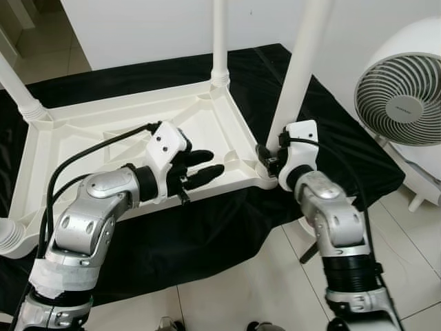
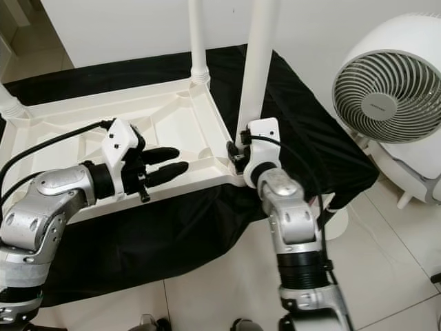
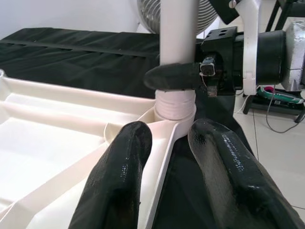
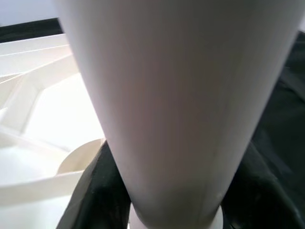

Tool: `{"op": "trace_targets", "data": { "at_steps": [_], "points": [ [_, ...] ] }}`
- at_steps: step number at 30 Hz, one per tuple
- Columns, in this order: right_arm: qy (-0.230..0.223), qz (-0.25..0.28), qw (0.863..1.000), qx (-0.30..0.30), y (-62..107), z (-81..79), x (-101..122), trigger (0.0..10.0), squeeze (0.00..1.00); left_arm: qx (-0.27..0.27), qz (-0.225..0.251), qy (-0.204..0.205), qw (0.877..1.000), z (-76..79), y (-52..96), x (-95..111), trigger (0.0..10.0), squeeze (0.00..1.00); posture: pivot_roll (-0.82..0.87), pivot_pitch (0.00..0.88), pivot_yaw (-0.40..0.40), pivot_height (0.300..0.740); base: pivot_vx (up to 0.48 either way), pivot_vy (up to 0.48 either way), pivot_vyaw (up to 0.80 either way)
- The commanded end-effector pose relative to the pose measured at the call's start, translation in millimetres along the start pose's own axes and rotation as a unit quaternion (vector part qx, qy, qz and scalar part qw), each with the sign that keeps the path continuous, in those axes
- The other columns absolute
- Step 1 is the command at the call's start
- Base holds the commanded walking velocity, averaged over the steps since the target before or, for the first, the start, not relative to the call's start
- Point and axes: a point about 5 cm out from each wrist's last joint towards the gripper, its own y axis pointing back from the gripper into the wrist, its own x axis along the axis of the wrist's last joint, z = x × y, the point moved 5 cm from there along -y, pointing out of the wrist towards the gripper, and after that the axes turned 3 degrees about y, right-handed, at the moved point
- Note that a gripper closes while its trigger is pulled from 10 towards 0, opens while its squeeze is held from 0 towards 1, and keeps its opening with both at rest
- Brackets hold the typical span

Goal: Building children table

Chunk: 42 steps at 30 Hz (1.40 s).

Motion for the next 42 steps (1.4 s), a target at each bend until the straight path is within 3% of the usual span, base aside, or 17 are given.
{"op": "trace_targets", "data": {
  "at_steps": [1,4,6,7,8,9,11,12,13,17,18,23,28,30,40,41,42],
  "points": [
    [-0.026,-0.096,0.992,-0.073,7.5,15.5,-47.8,0.0,0.0,0.024,-0.003,0.005,1.0,-3.5,1.2,-2.3,10.0,0.0,-0.11,0.168,0.086,0.74,0.0,0.0,0.0],
    [-0.03,-0.094,0.991,-0.092,11.0,11.9,-47.6,0.0,0.0,0.024,-0.003,0.005,1.0,-3.1,0.9,-2.2,10.0,0.0,-0.11,0.168,0.086,0.74,0.0,0.0,0.0],
    [-0.034,-0.083,0.992,-0.086,13.8,-3.4,-44.1,0.0,0.0,0.023,-0.003,0.004,1.0,-2.8,0.6,-2.1,10.0,0.0,-0.11,0.168,0.085,0.74,0.0,0.0,0.0],
    [-0.035,-0.073,0.994,-0.072,13.5,-9.5,-40.5,1.4,0.0,0.024,-0.003,0.004,1.0,-2.9,0.7,-2.1,10.0,0.0,-0.1,0.166,0.084,0.74,0.0,0.0,0.0],
    [-0.035,-0.073,0.994,-0.072,13.5,-9.5,-40.5,1.4,0.0,0.024,-0.003,0.004,1.0,-2.9,0.7,-2.1,10.0,0.0,-0.1,0.166,0.084,0.74,0.0,0.0,0.0],
    [-0.026,-0.057,0.997,-0.055,12.6,-14.2,-33.9,10.0,0.0,0.024,-0.003,0.004,1.0,-3.0,0.9,-2.1,10.0,0.0,-0.1,0.166,0.084,0.74,0.0,0.0,0.0],
    [-0.017,-0.043,0.998,-0.045,11.9,-16.2,-28.3,10.0,0.0,0.024,-0.003,0.004,1.0,-3.2,1.1,-2.2,10.0,0.0,-0.1,0.166,0.084,0.74,0.0,0.0,0.0],
    [-0.013,-0.025,0.999,-0.03,10.9,-17.8,-21.7,10.0,0.57,0.024,-0.004,0.004,1.0,-3.2,1.2,-2.2,10.0,0.0,-0.1,0.166,0.084,0.74,0.0,0.0,0.0],
    [-0.012,-0.001,1.0,-0.01,10.6,-20.5,-11.4,10.0,1.0,0.024,-0.004,0.004,1.0,-3.1,1.3,-2.3,10.0,0.0,-0.11,0.165,0.084,0.74,0.0,0.0,0.0],
    [-0.009,0.02,1.0,0.022,10.9,-26.6,-1.1,10.0,1.0,0.024,-0.004,0.004,1.0,-3.2,1.4,-2.4,10.0,0.0,-0.11,0.165,0.084,0.74,0.0,0.0,0.0],
    [-0.007,0.047,0.996,0.078,13.2,-33.8,11.2,10.0,0.0,0.024,-0.003,0.003,1.0,-3.4,1.1,-2.0,10.0,0.0,-0.11,0.165,0.084,0.74,0.0,0.0,0.0],
    [0.049,0.094,0.979,0.174,20.6,-37.1,29.2,10.0,0.0,0.024,-0.002,0.003,1.0,-3.2,0.9,-1.5,10.0,0.0,-0.11,0.165,0.084,0.74,0.0,0.0,0.0],
    [0.083,0.092,0.963,0.241,20.6,-29.8,28.6,10.0,0.0,0.024,-0.002,0.004,1.0,-3.1,0.8,-1.9,10.0,0.0,-0.11,0.159,0.08,0.74,0.0,0.0,0.0],
    [0.095,0.074,0.949,0.291,17.1,-26.9,23.9,10.0,0.0,0.024,-0.001,0.004,1.0,-3.0,0.9,-2.0,10.0,0.0,-0.1,0.159,0.082,0.74,0.0,0.0,0.0],
    [0.101,0.043,0.929,0.352,9.5,-23.8,14.4,10.0,0.0,0.025,-0.002,0.002,1.0,-3.4,2.1,-1.6,10.0,0.0,-0.1,0.158,0.08,0.74,0.0,0.0,0.0],
    [0.095,0.038,0.93,0.353,8.5,-24.0,12.7,0.0,0.0,0.026,-0.003,0.002,1.0,-3.6,2.7,-1.7,10.0,0.0,-0.09,0.159,0.079,0.74,0.0,0.0,0.0],
    [0.095,0.038,0.93,0.353,8.5,-24.0,12.7,0.0,0.0,0.026,-0.003,0.002,1.0,-3.6,2.7,-1.7,10.0,0.0,-0.09,0.159,0.079,0.74,0.0,0.0,0.0]
  ]
}}
